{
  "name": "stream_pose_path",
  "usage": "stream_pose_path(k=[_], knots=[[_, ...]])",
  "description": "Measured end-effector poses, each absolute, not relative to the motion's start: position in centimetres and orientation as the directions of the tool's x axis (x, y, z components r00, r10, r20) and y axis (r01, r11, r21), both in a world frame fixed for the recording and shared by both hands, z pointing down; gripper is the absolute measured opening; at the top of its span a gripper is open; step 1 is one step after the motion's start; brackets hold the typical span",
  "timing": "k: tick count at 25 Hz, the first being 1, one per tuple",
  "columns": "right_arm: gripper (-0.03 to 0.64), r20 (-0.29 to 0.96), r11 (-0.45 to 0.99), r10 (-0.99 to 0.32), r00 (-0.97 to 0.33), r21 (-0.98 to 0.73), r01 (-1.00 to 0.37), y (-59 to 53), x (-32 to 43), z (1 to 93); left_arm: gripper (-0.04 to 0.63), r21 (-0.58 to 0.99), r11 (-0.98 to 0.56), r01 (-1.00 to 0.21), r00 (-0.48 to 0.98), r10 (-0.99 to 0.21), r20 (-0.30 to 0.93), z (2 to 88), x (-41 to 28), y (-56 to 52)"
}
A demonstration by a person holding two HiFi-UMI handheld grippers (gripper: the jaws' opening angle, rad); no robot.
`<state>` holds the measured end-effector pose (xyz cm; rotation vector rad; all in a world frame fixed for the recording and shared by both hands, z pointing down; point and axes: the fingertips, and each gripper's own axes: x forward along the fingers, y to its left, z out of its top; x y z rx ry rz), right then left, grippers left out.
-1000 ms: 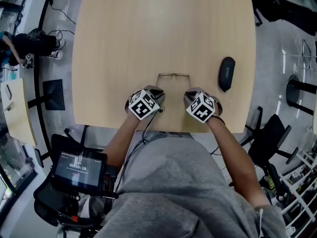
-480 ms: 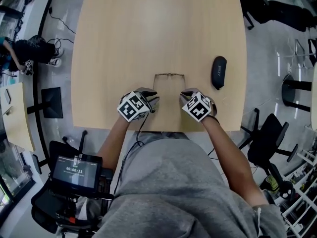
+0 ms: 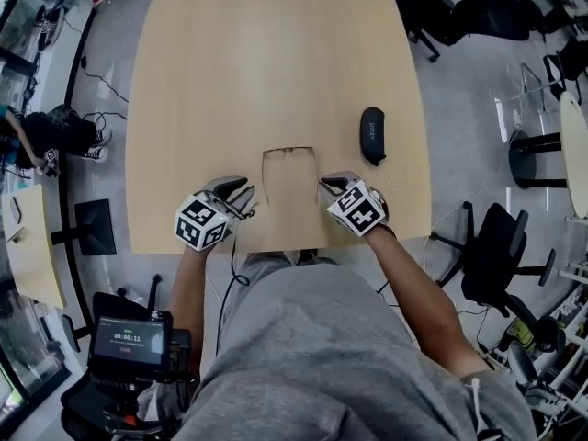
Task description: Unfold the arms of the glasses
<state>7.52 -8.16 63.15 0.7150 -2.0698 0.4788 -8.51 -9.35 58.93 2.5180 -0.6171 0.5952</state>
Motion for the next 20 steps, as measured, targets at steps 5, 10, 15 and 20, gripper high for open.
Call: stream_pose_path(k=[5, 10, 15, 20], knots=[[0.028, 0.718, 0.709, -0.436, -0.543, -0.098, -0.698, -7.3, 8.4, 56.0, 0.069, 0.244, -0.777, -0.580, 0.782, -0.448, 0.433, 52.4, -9.2, -7.5], [0.023, 0.554, 0.717, -0.546, -0.628, -0.078, -0.693, -6.3, 9.2, 47.7, 0.055, 0.153, -0.761, -0.631, 0.757, -0.561, 0.334, 45.7, -8.8, -4.8], [0.008, 0.389, 0.735, -0.610, -0.691, -0.050, -0.677, -4.2, 9.9, 40.4, 0.015, 0.077, -0.731, -0.678, 0.726, -0.649, 0.227, 40.0, -8.6, -1.4], [0.008, 0.245, 0.754, -0.628, -0.739, -0.045, -0.656, -1.8, 10.2, 33.6, 0.006, 0.066, -0.686, -0.724, 0.689, -0.716, 0.117, 34.8, -9.2, 1.7]])
